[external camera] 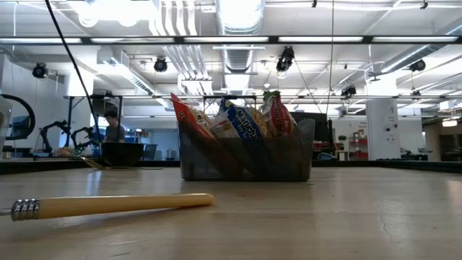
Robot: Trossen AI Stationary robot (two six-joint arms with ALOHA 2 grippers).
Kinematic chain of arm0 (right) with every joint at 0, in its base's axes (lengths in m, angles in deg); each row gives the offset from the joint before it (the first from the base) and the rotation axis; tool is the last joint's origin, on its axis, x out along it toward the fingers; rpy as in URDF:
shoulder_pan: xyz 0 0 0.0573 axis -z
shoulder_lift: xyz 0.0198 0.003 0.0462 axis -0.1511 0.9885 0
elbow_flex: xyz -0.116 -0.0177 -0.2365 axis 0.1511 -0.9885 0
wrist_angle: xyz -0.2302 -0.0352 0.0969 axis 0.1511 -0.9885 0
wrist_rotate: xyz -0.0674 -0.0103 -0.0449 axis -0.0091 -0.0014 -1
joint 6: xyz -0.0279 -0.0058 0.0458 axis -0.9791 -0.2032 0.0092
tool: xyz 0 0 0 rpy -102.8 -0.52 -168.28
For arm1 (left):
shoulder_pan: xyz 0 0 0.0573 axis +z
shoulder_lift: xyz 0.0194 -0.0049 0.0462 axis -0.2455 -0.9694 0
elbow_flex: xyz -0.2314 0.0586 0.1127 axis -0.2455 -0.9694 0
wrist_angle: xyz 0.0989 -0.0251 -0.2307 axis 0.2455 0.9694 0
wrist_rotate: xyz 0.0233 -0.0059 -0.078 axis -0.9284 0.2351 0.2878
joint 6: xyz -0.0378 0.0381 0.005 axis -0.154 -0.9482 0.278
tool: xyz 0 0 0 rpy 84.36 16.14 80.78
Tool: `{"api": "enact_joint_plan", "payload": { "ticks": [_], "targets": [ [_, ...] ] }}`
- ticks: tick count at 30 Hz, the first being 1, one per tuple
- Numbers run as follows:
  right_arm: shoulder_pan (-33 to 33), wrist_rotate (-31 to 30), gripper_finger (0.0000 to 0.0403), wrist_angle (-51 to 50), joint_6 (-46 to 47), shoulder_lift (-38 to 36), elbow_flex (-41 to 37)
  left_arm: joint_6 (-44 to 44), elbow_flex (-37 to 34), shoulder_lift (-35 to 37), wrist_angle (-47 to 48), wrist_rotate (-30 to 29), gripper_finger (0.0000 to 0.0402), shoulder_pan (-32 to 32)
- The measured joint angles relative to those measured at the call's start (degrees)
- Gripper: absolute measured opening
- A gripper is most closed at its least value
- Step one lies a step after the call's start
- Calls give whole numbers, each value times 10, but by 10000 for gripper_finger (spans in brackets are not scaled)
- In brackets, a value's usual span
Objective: Pick & Place Food Item
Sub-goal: Put the green spoon into the right grey bin
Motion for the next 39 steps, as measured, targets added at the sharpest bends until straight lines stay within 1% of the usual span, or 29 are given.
{"api": "enact_joint_plan", "payload": {
  "ticks": [5,7,9,11,13,18,21,24,28,32,34,37,39],
  "targets": [
    [0,0,380,0,0,0,0,17,16,44,80,-59,241,22],
    [0,0,380,0,0,0,0,16,16,62,117,-71,241,47],
    [0,0,380,0,0,0,0,-13,15,81,139,-75,241,87],
    [0,0,380,0,0,0,0,-72,14,96,158,-81,241,138],
    [0,0,380,0,0,0,0,-150,14,107,158,-82,241,202],
    [0,0,380,0,0,0,0,-415,14,110,164,-87,241,391],
    [0,0,380,0,0,0,0,-569,1,108,138,-88,241,489],
    [0,0,380,0,0,0,0,-665,-24,108,95,-88,241,571],
    [0,0,380,0,0,0,0,-757,-62,109,51,-78,241,661],
    [0,0,380,0,0,0,0,-803,-110,107,9,-49,241,727],
    [0,0,380,0,0,0,0,-818,-135,107,-13,-33,241,754],
    [0,0,380,0,0,0,0,-837,-165,107,-35,-24,241,781],
    [0,3,380,8,21,0,0,-855,-180,105,-50,-18,241,797]
  ]
}}
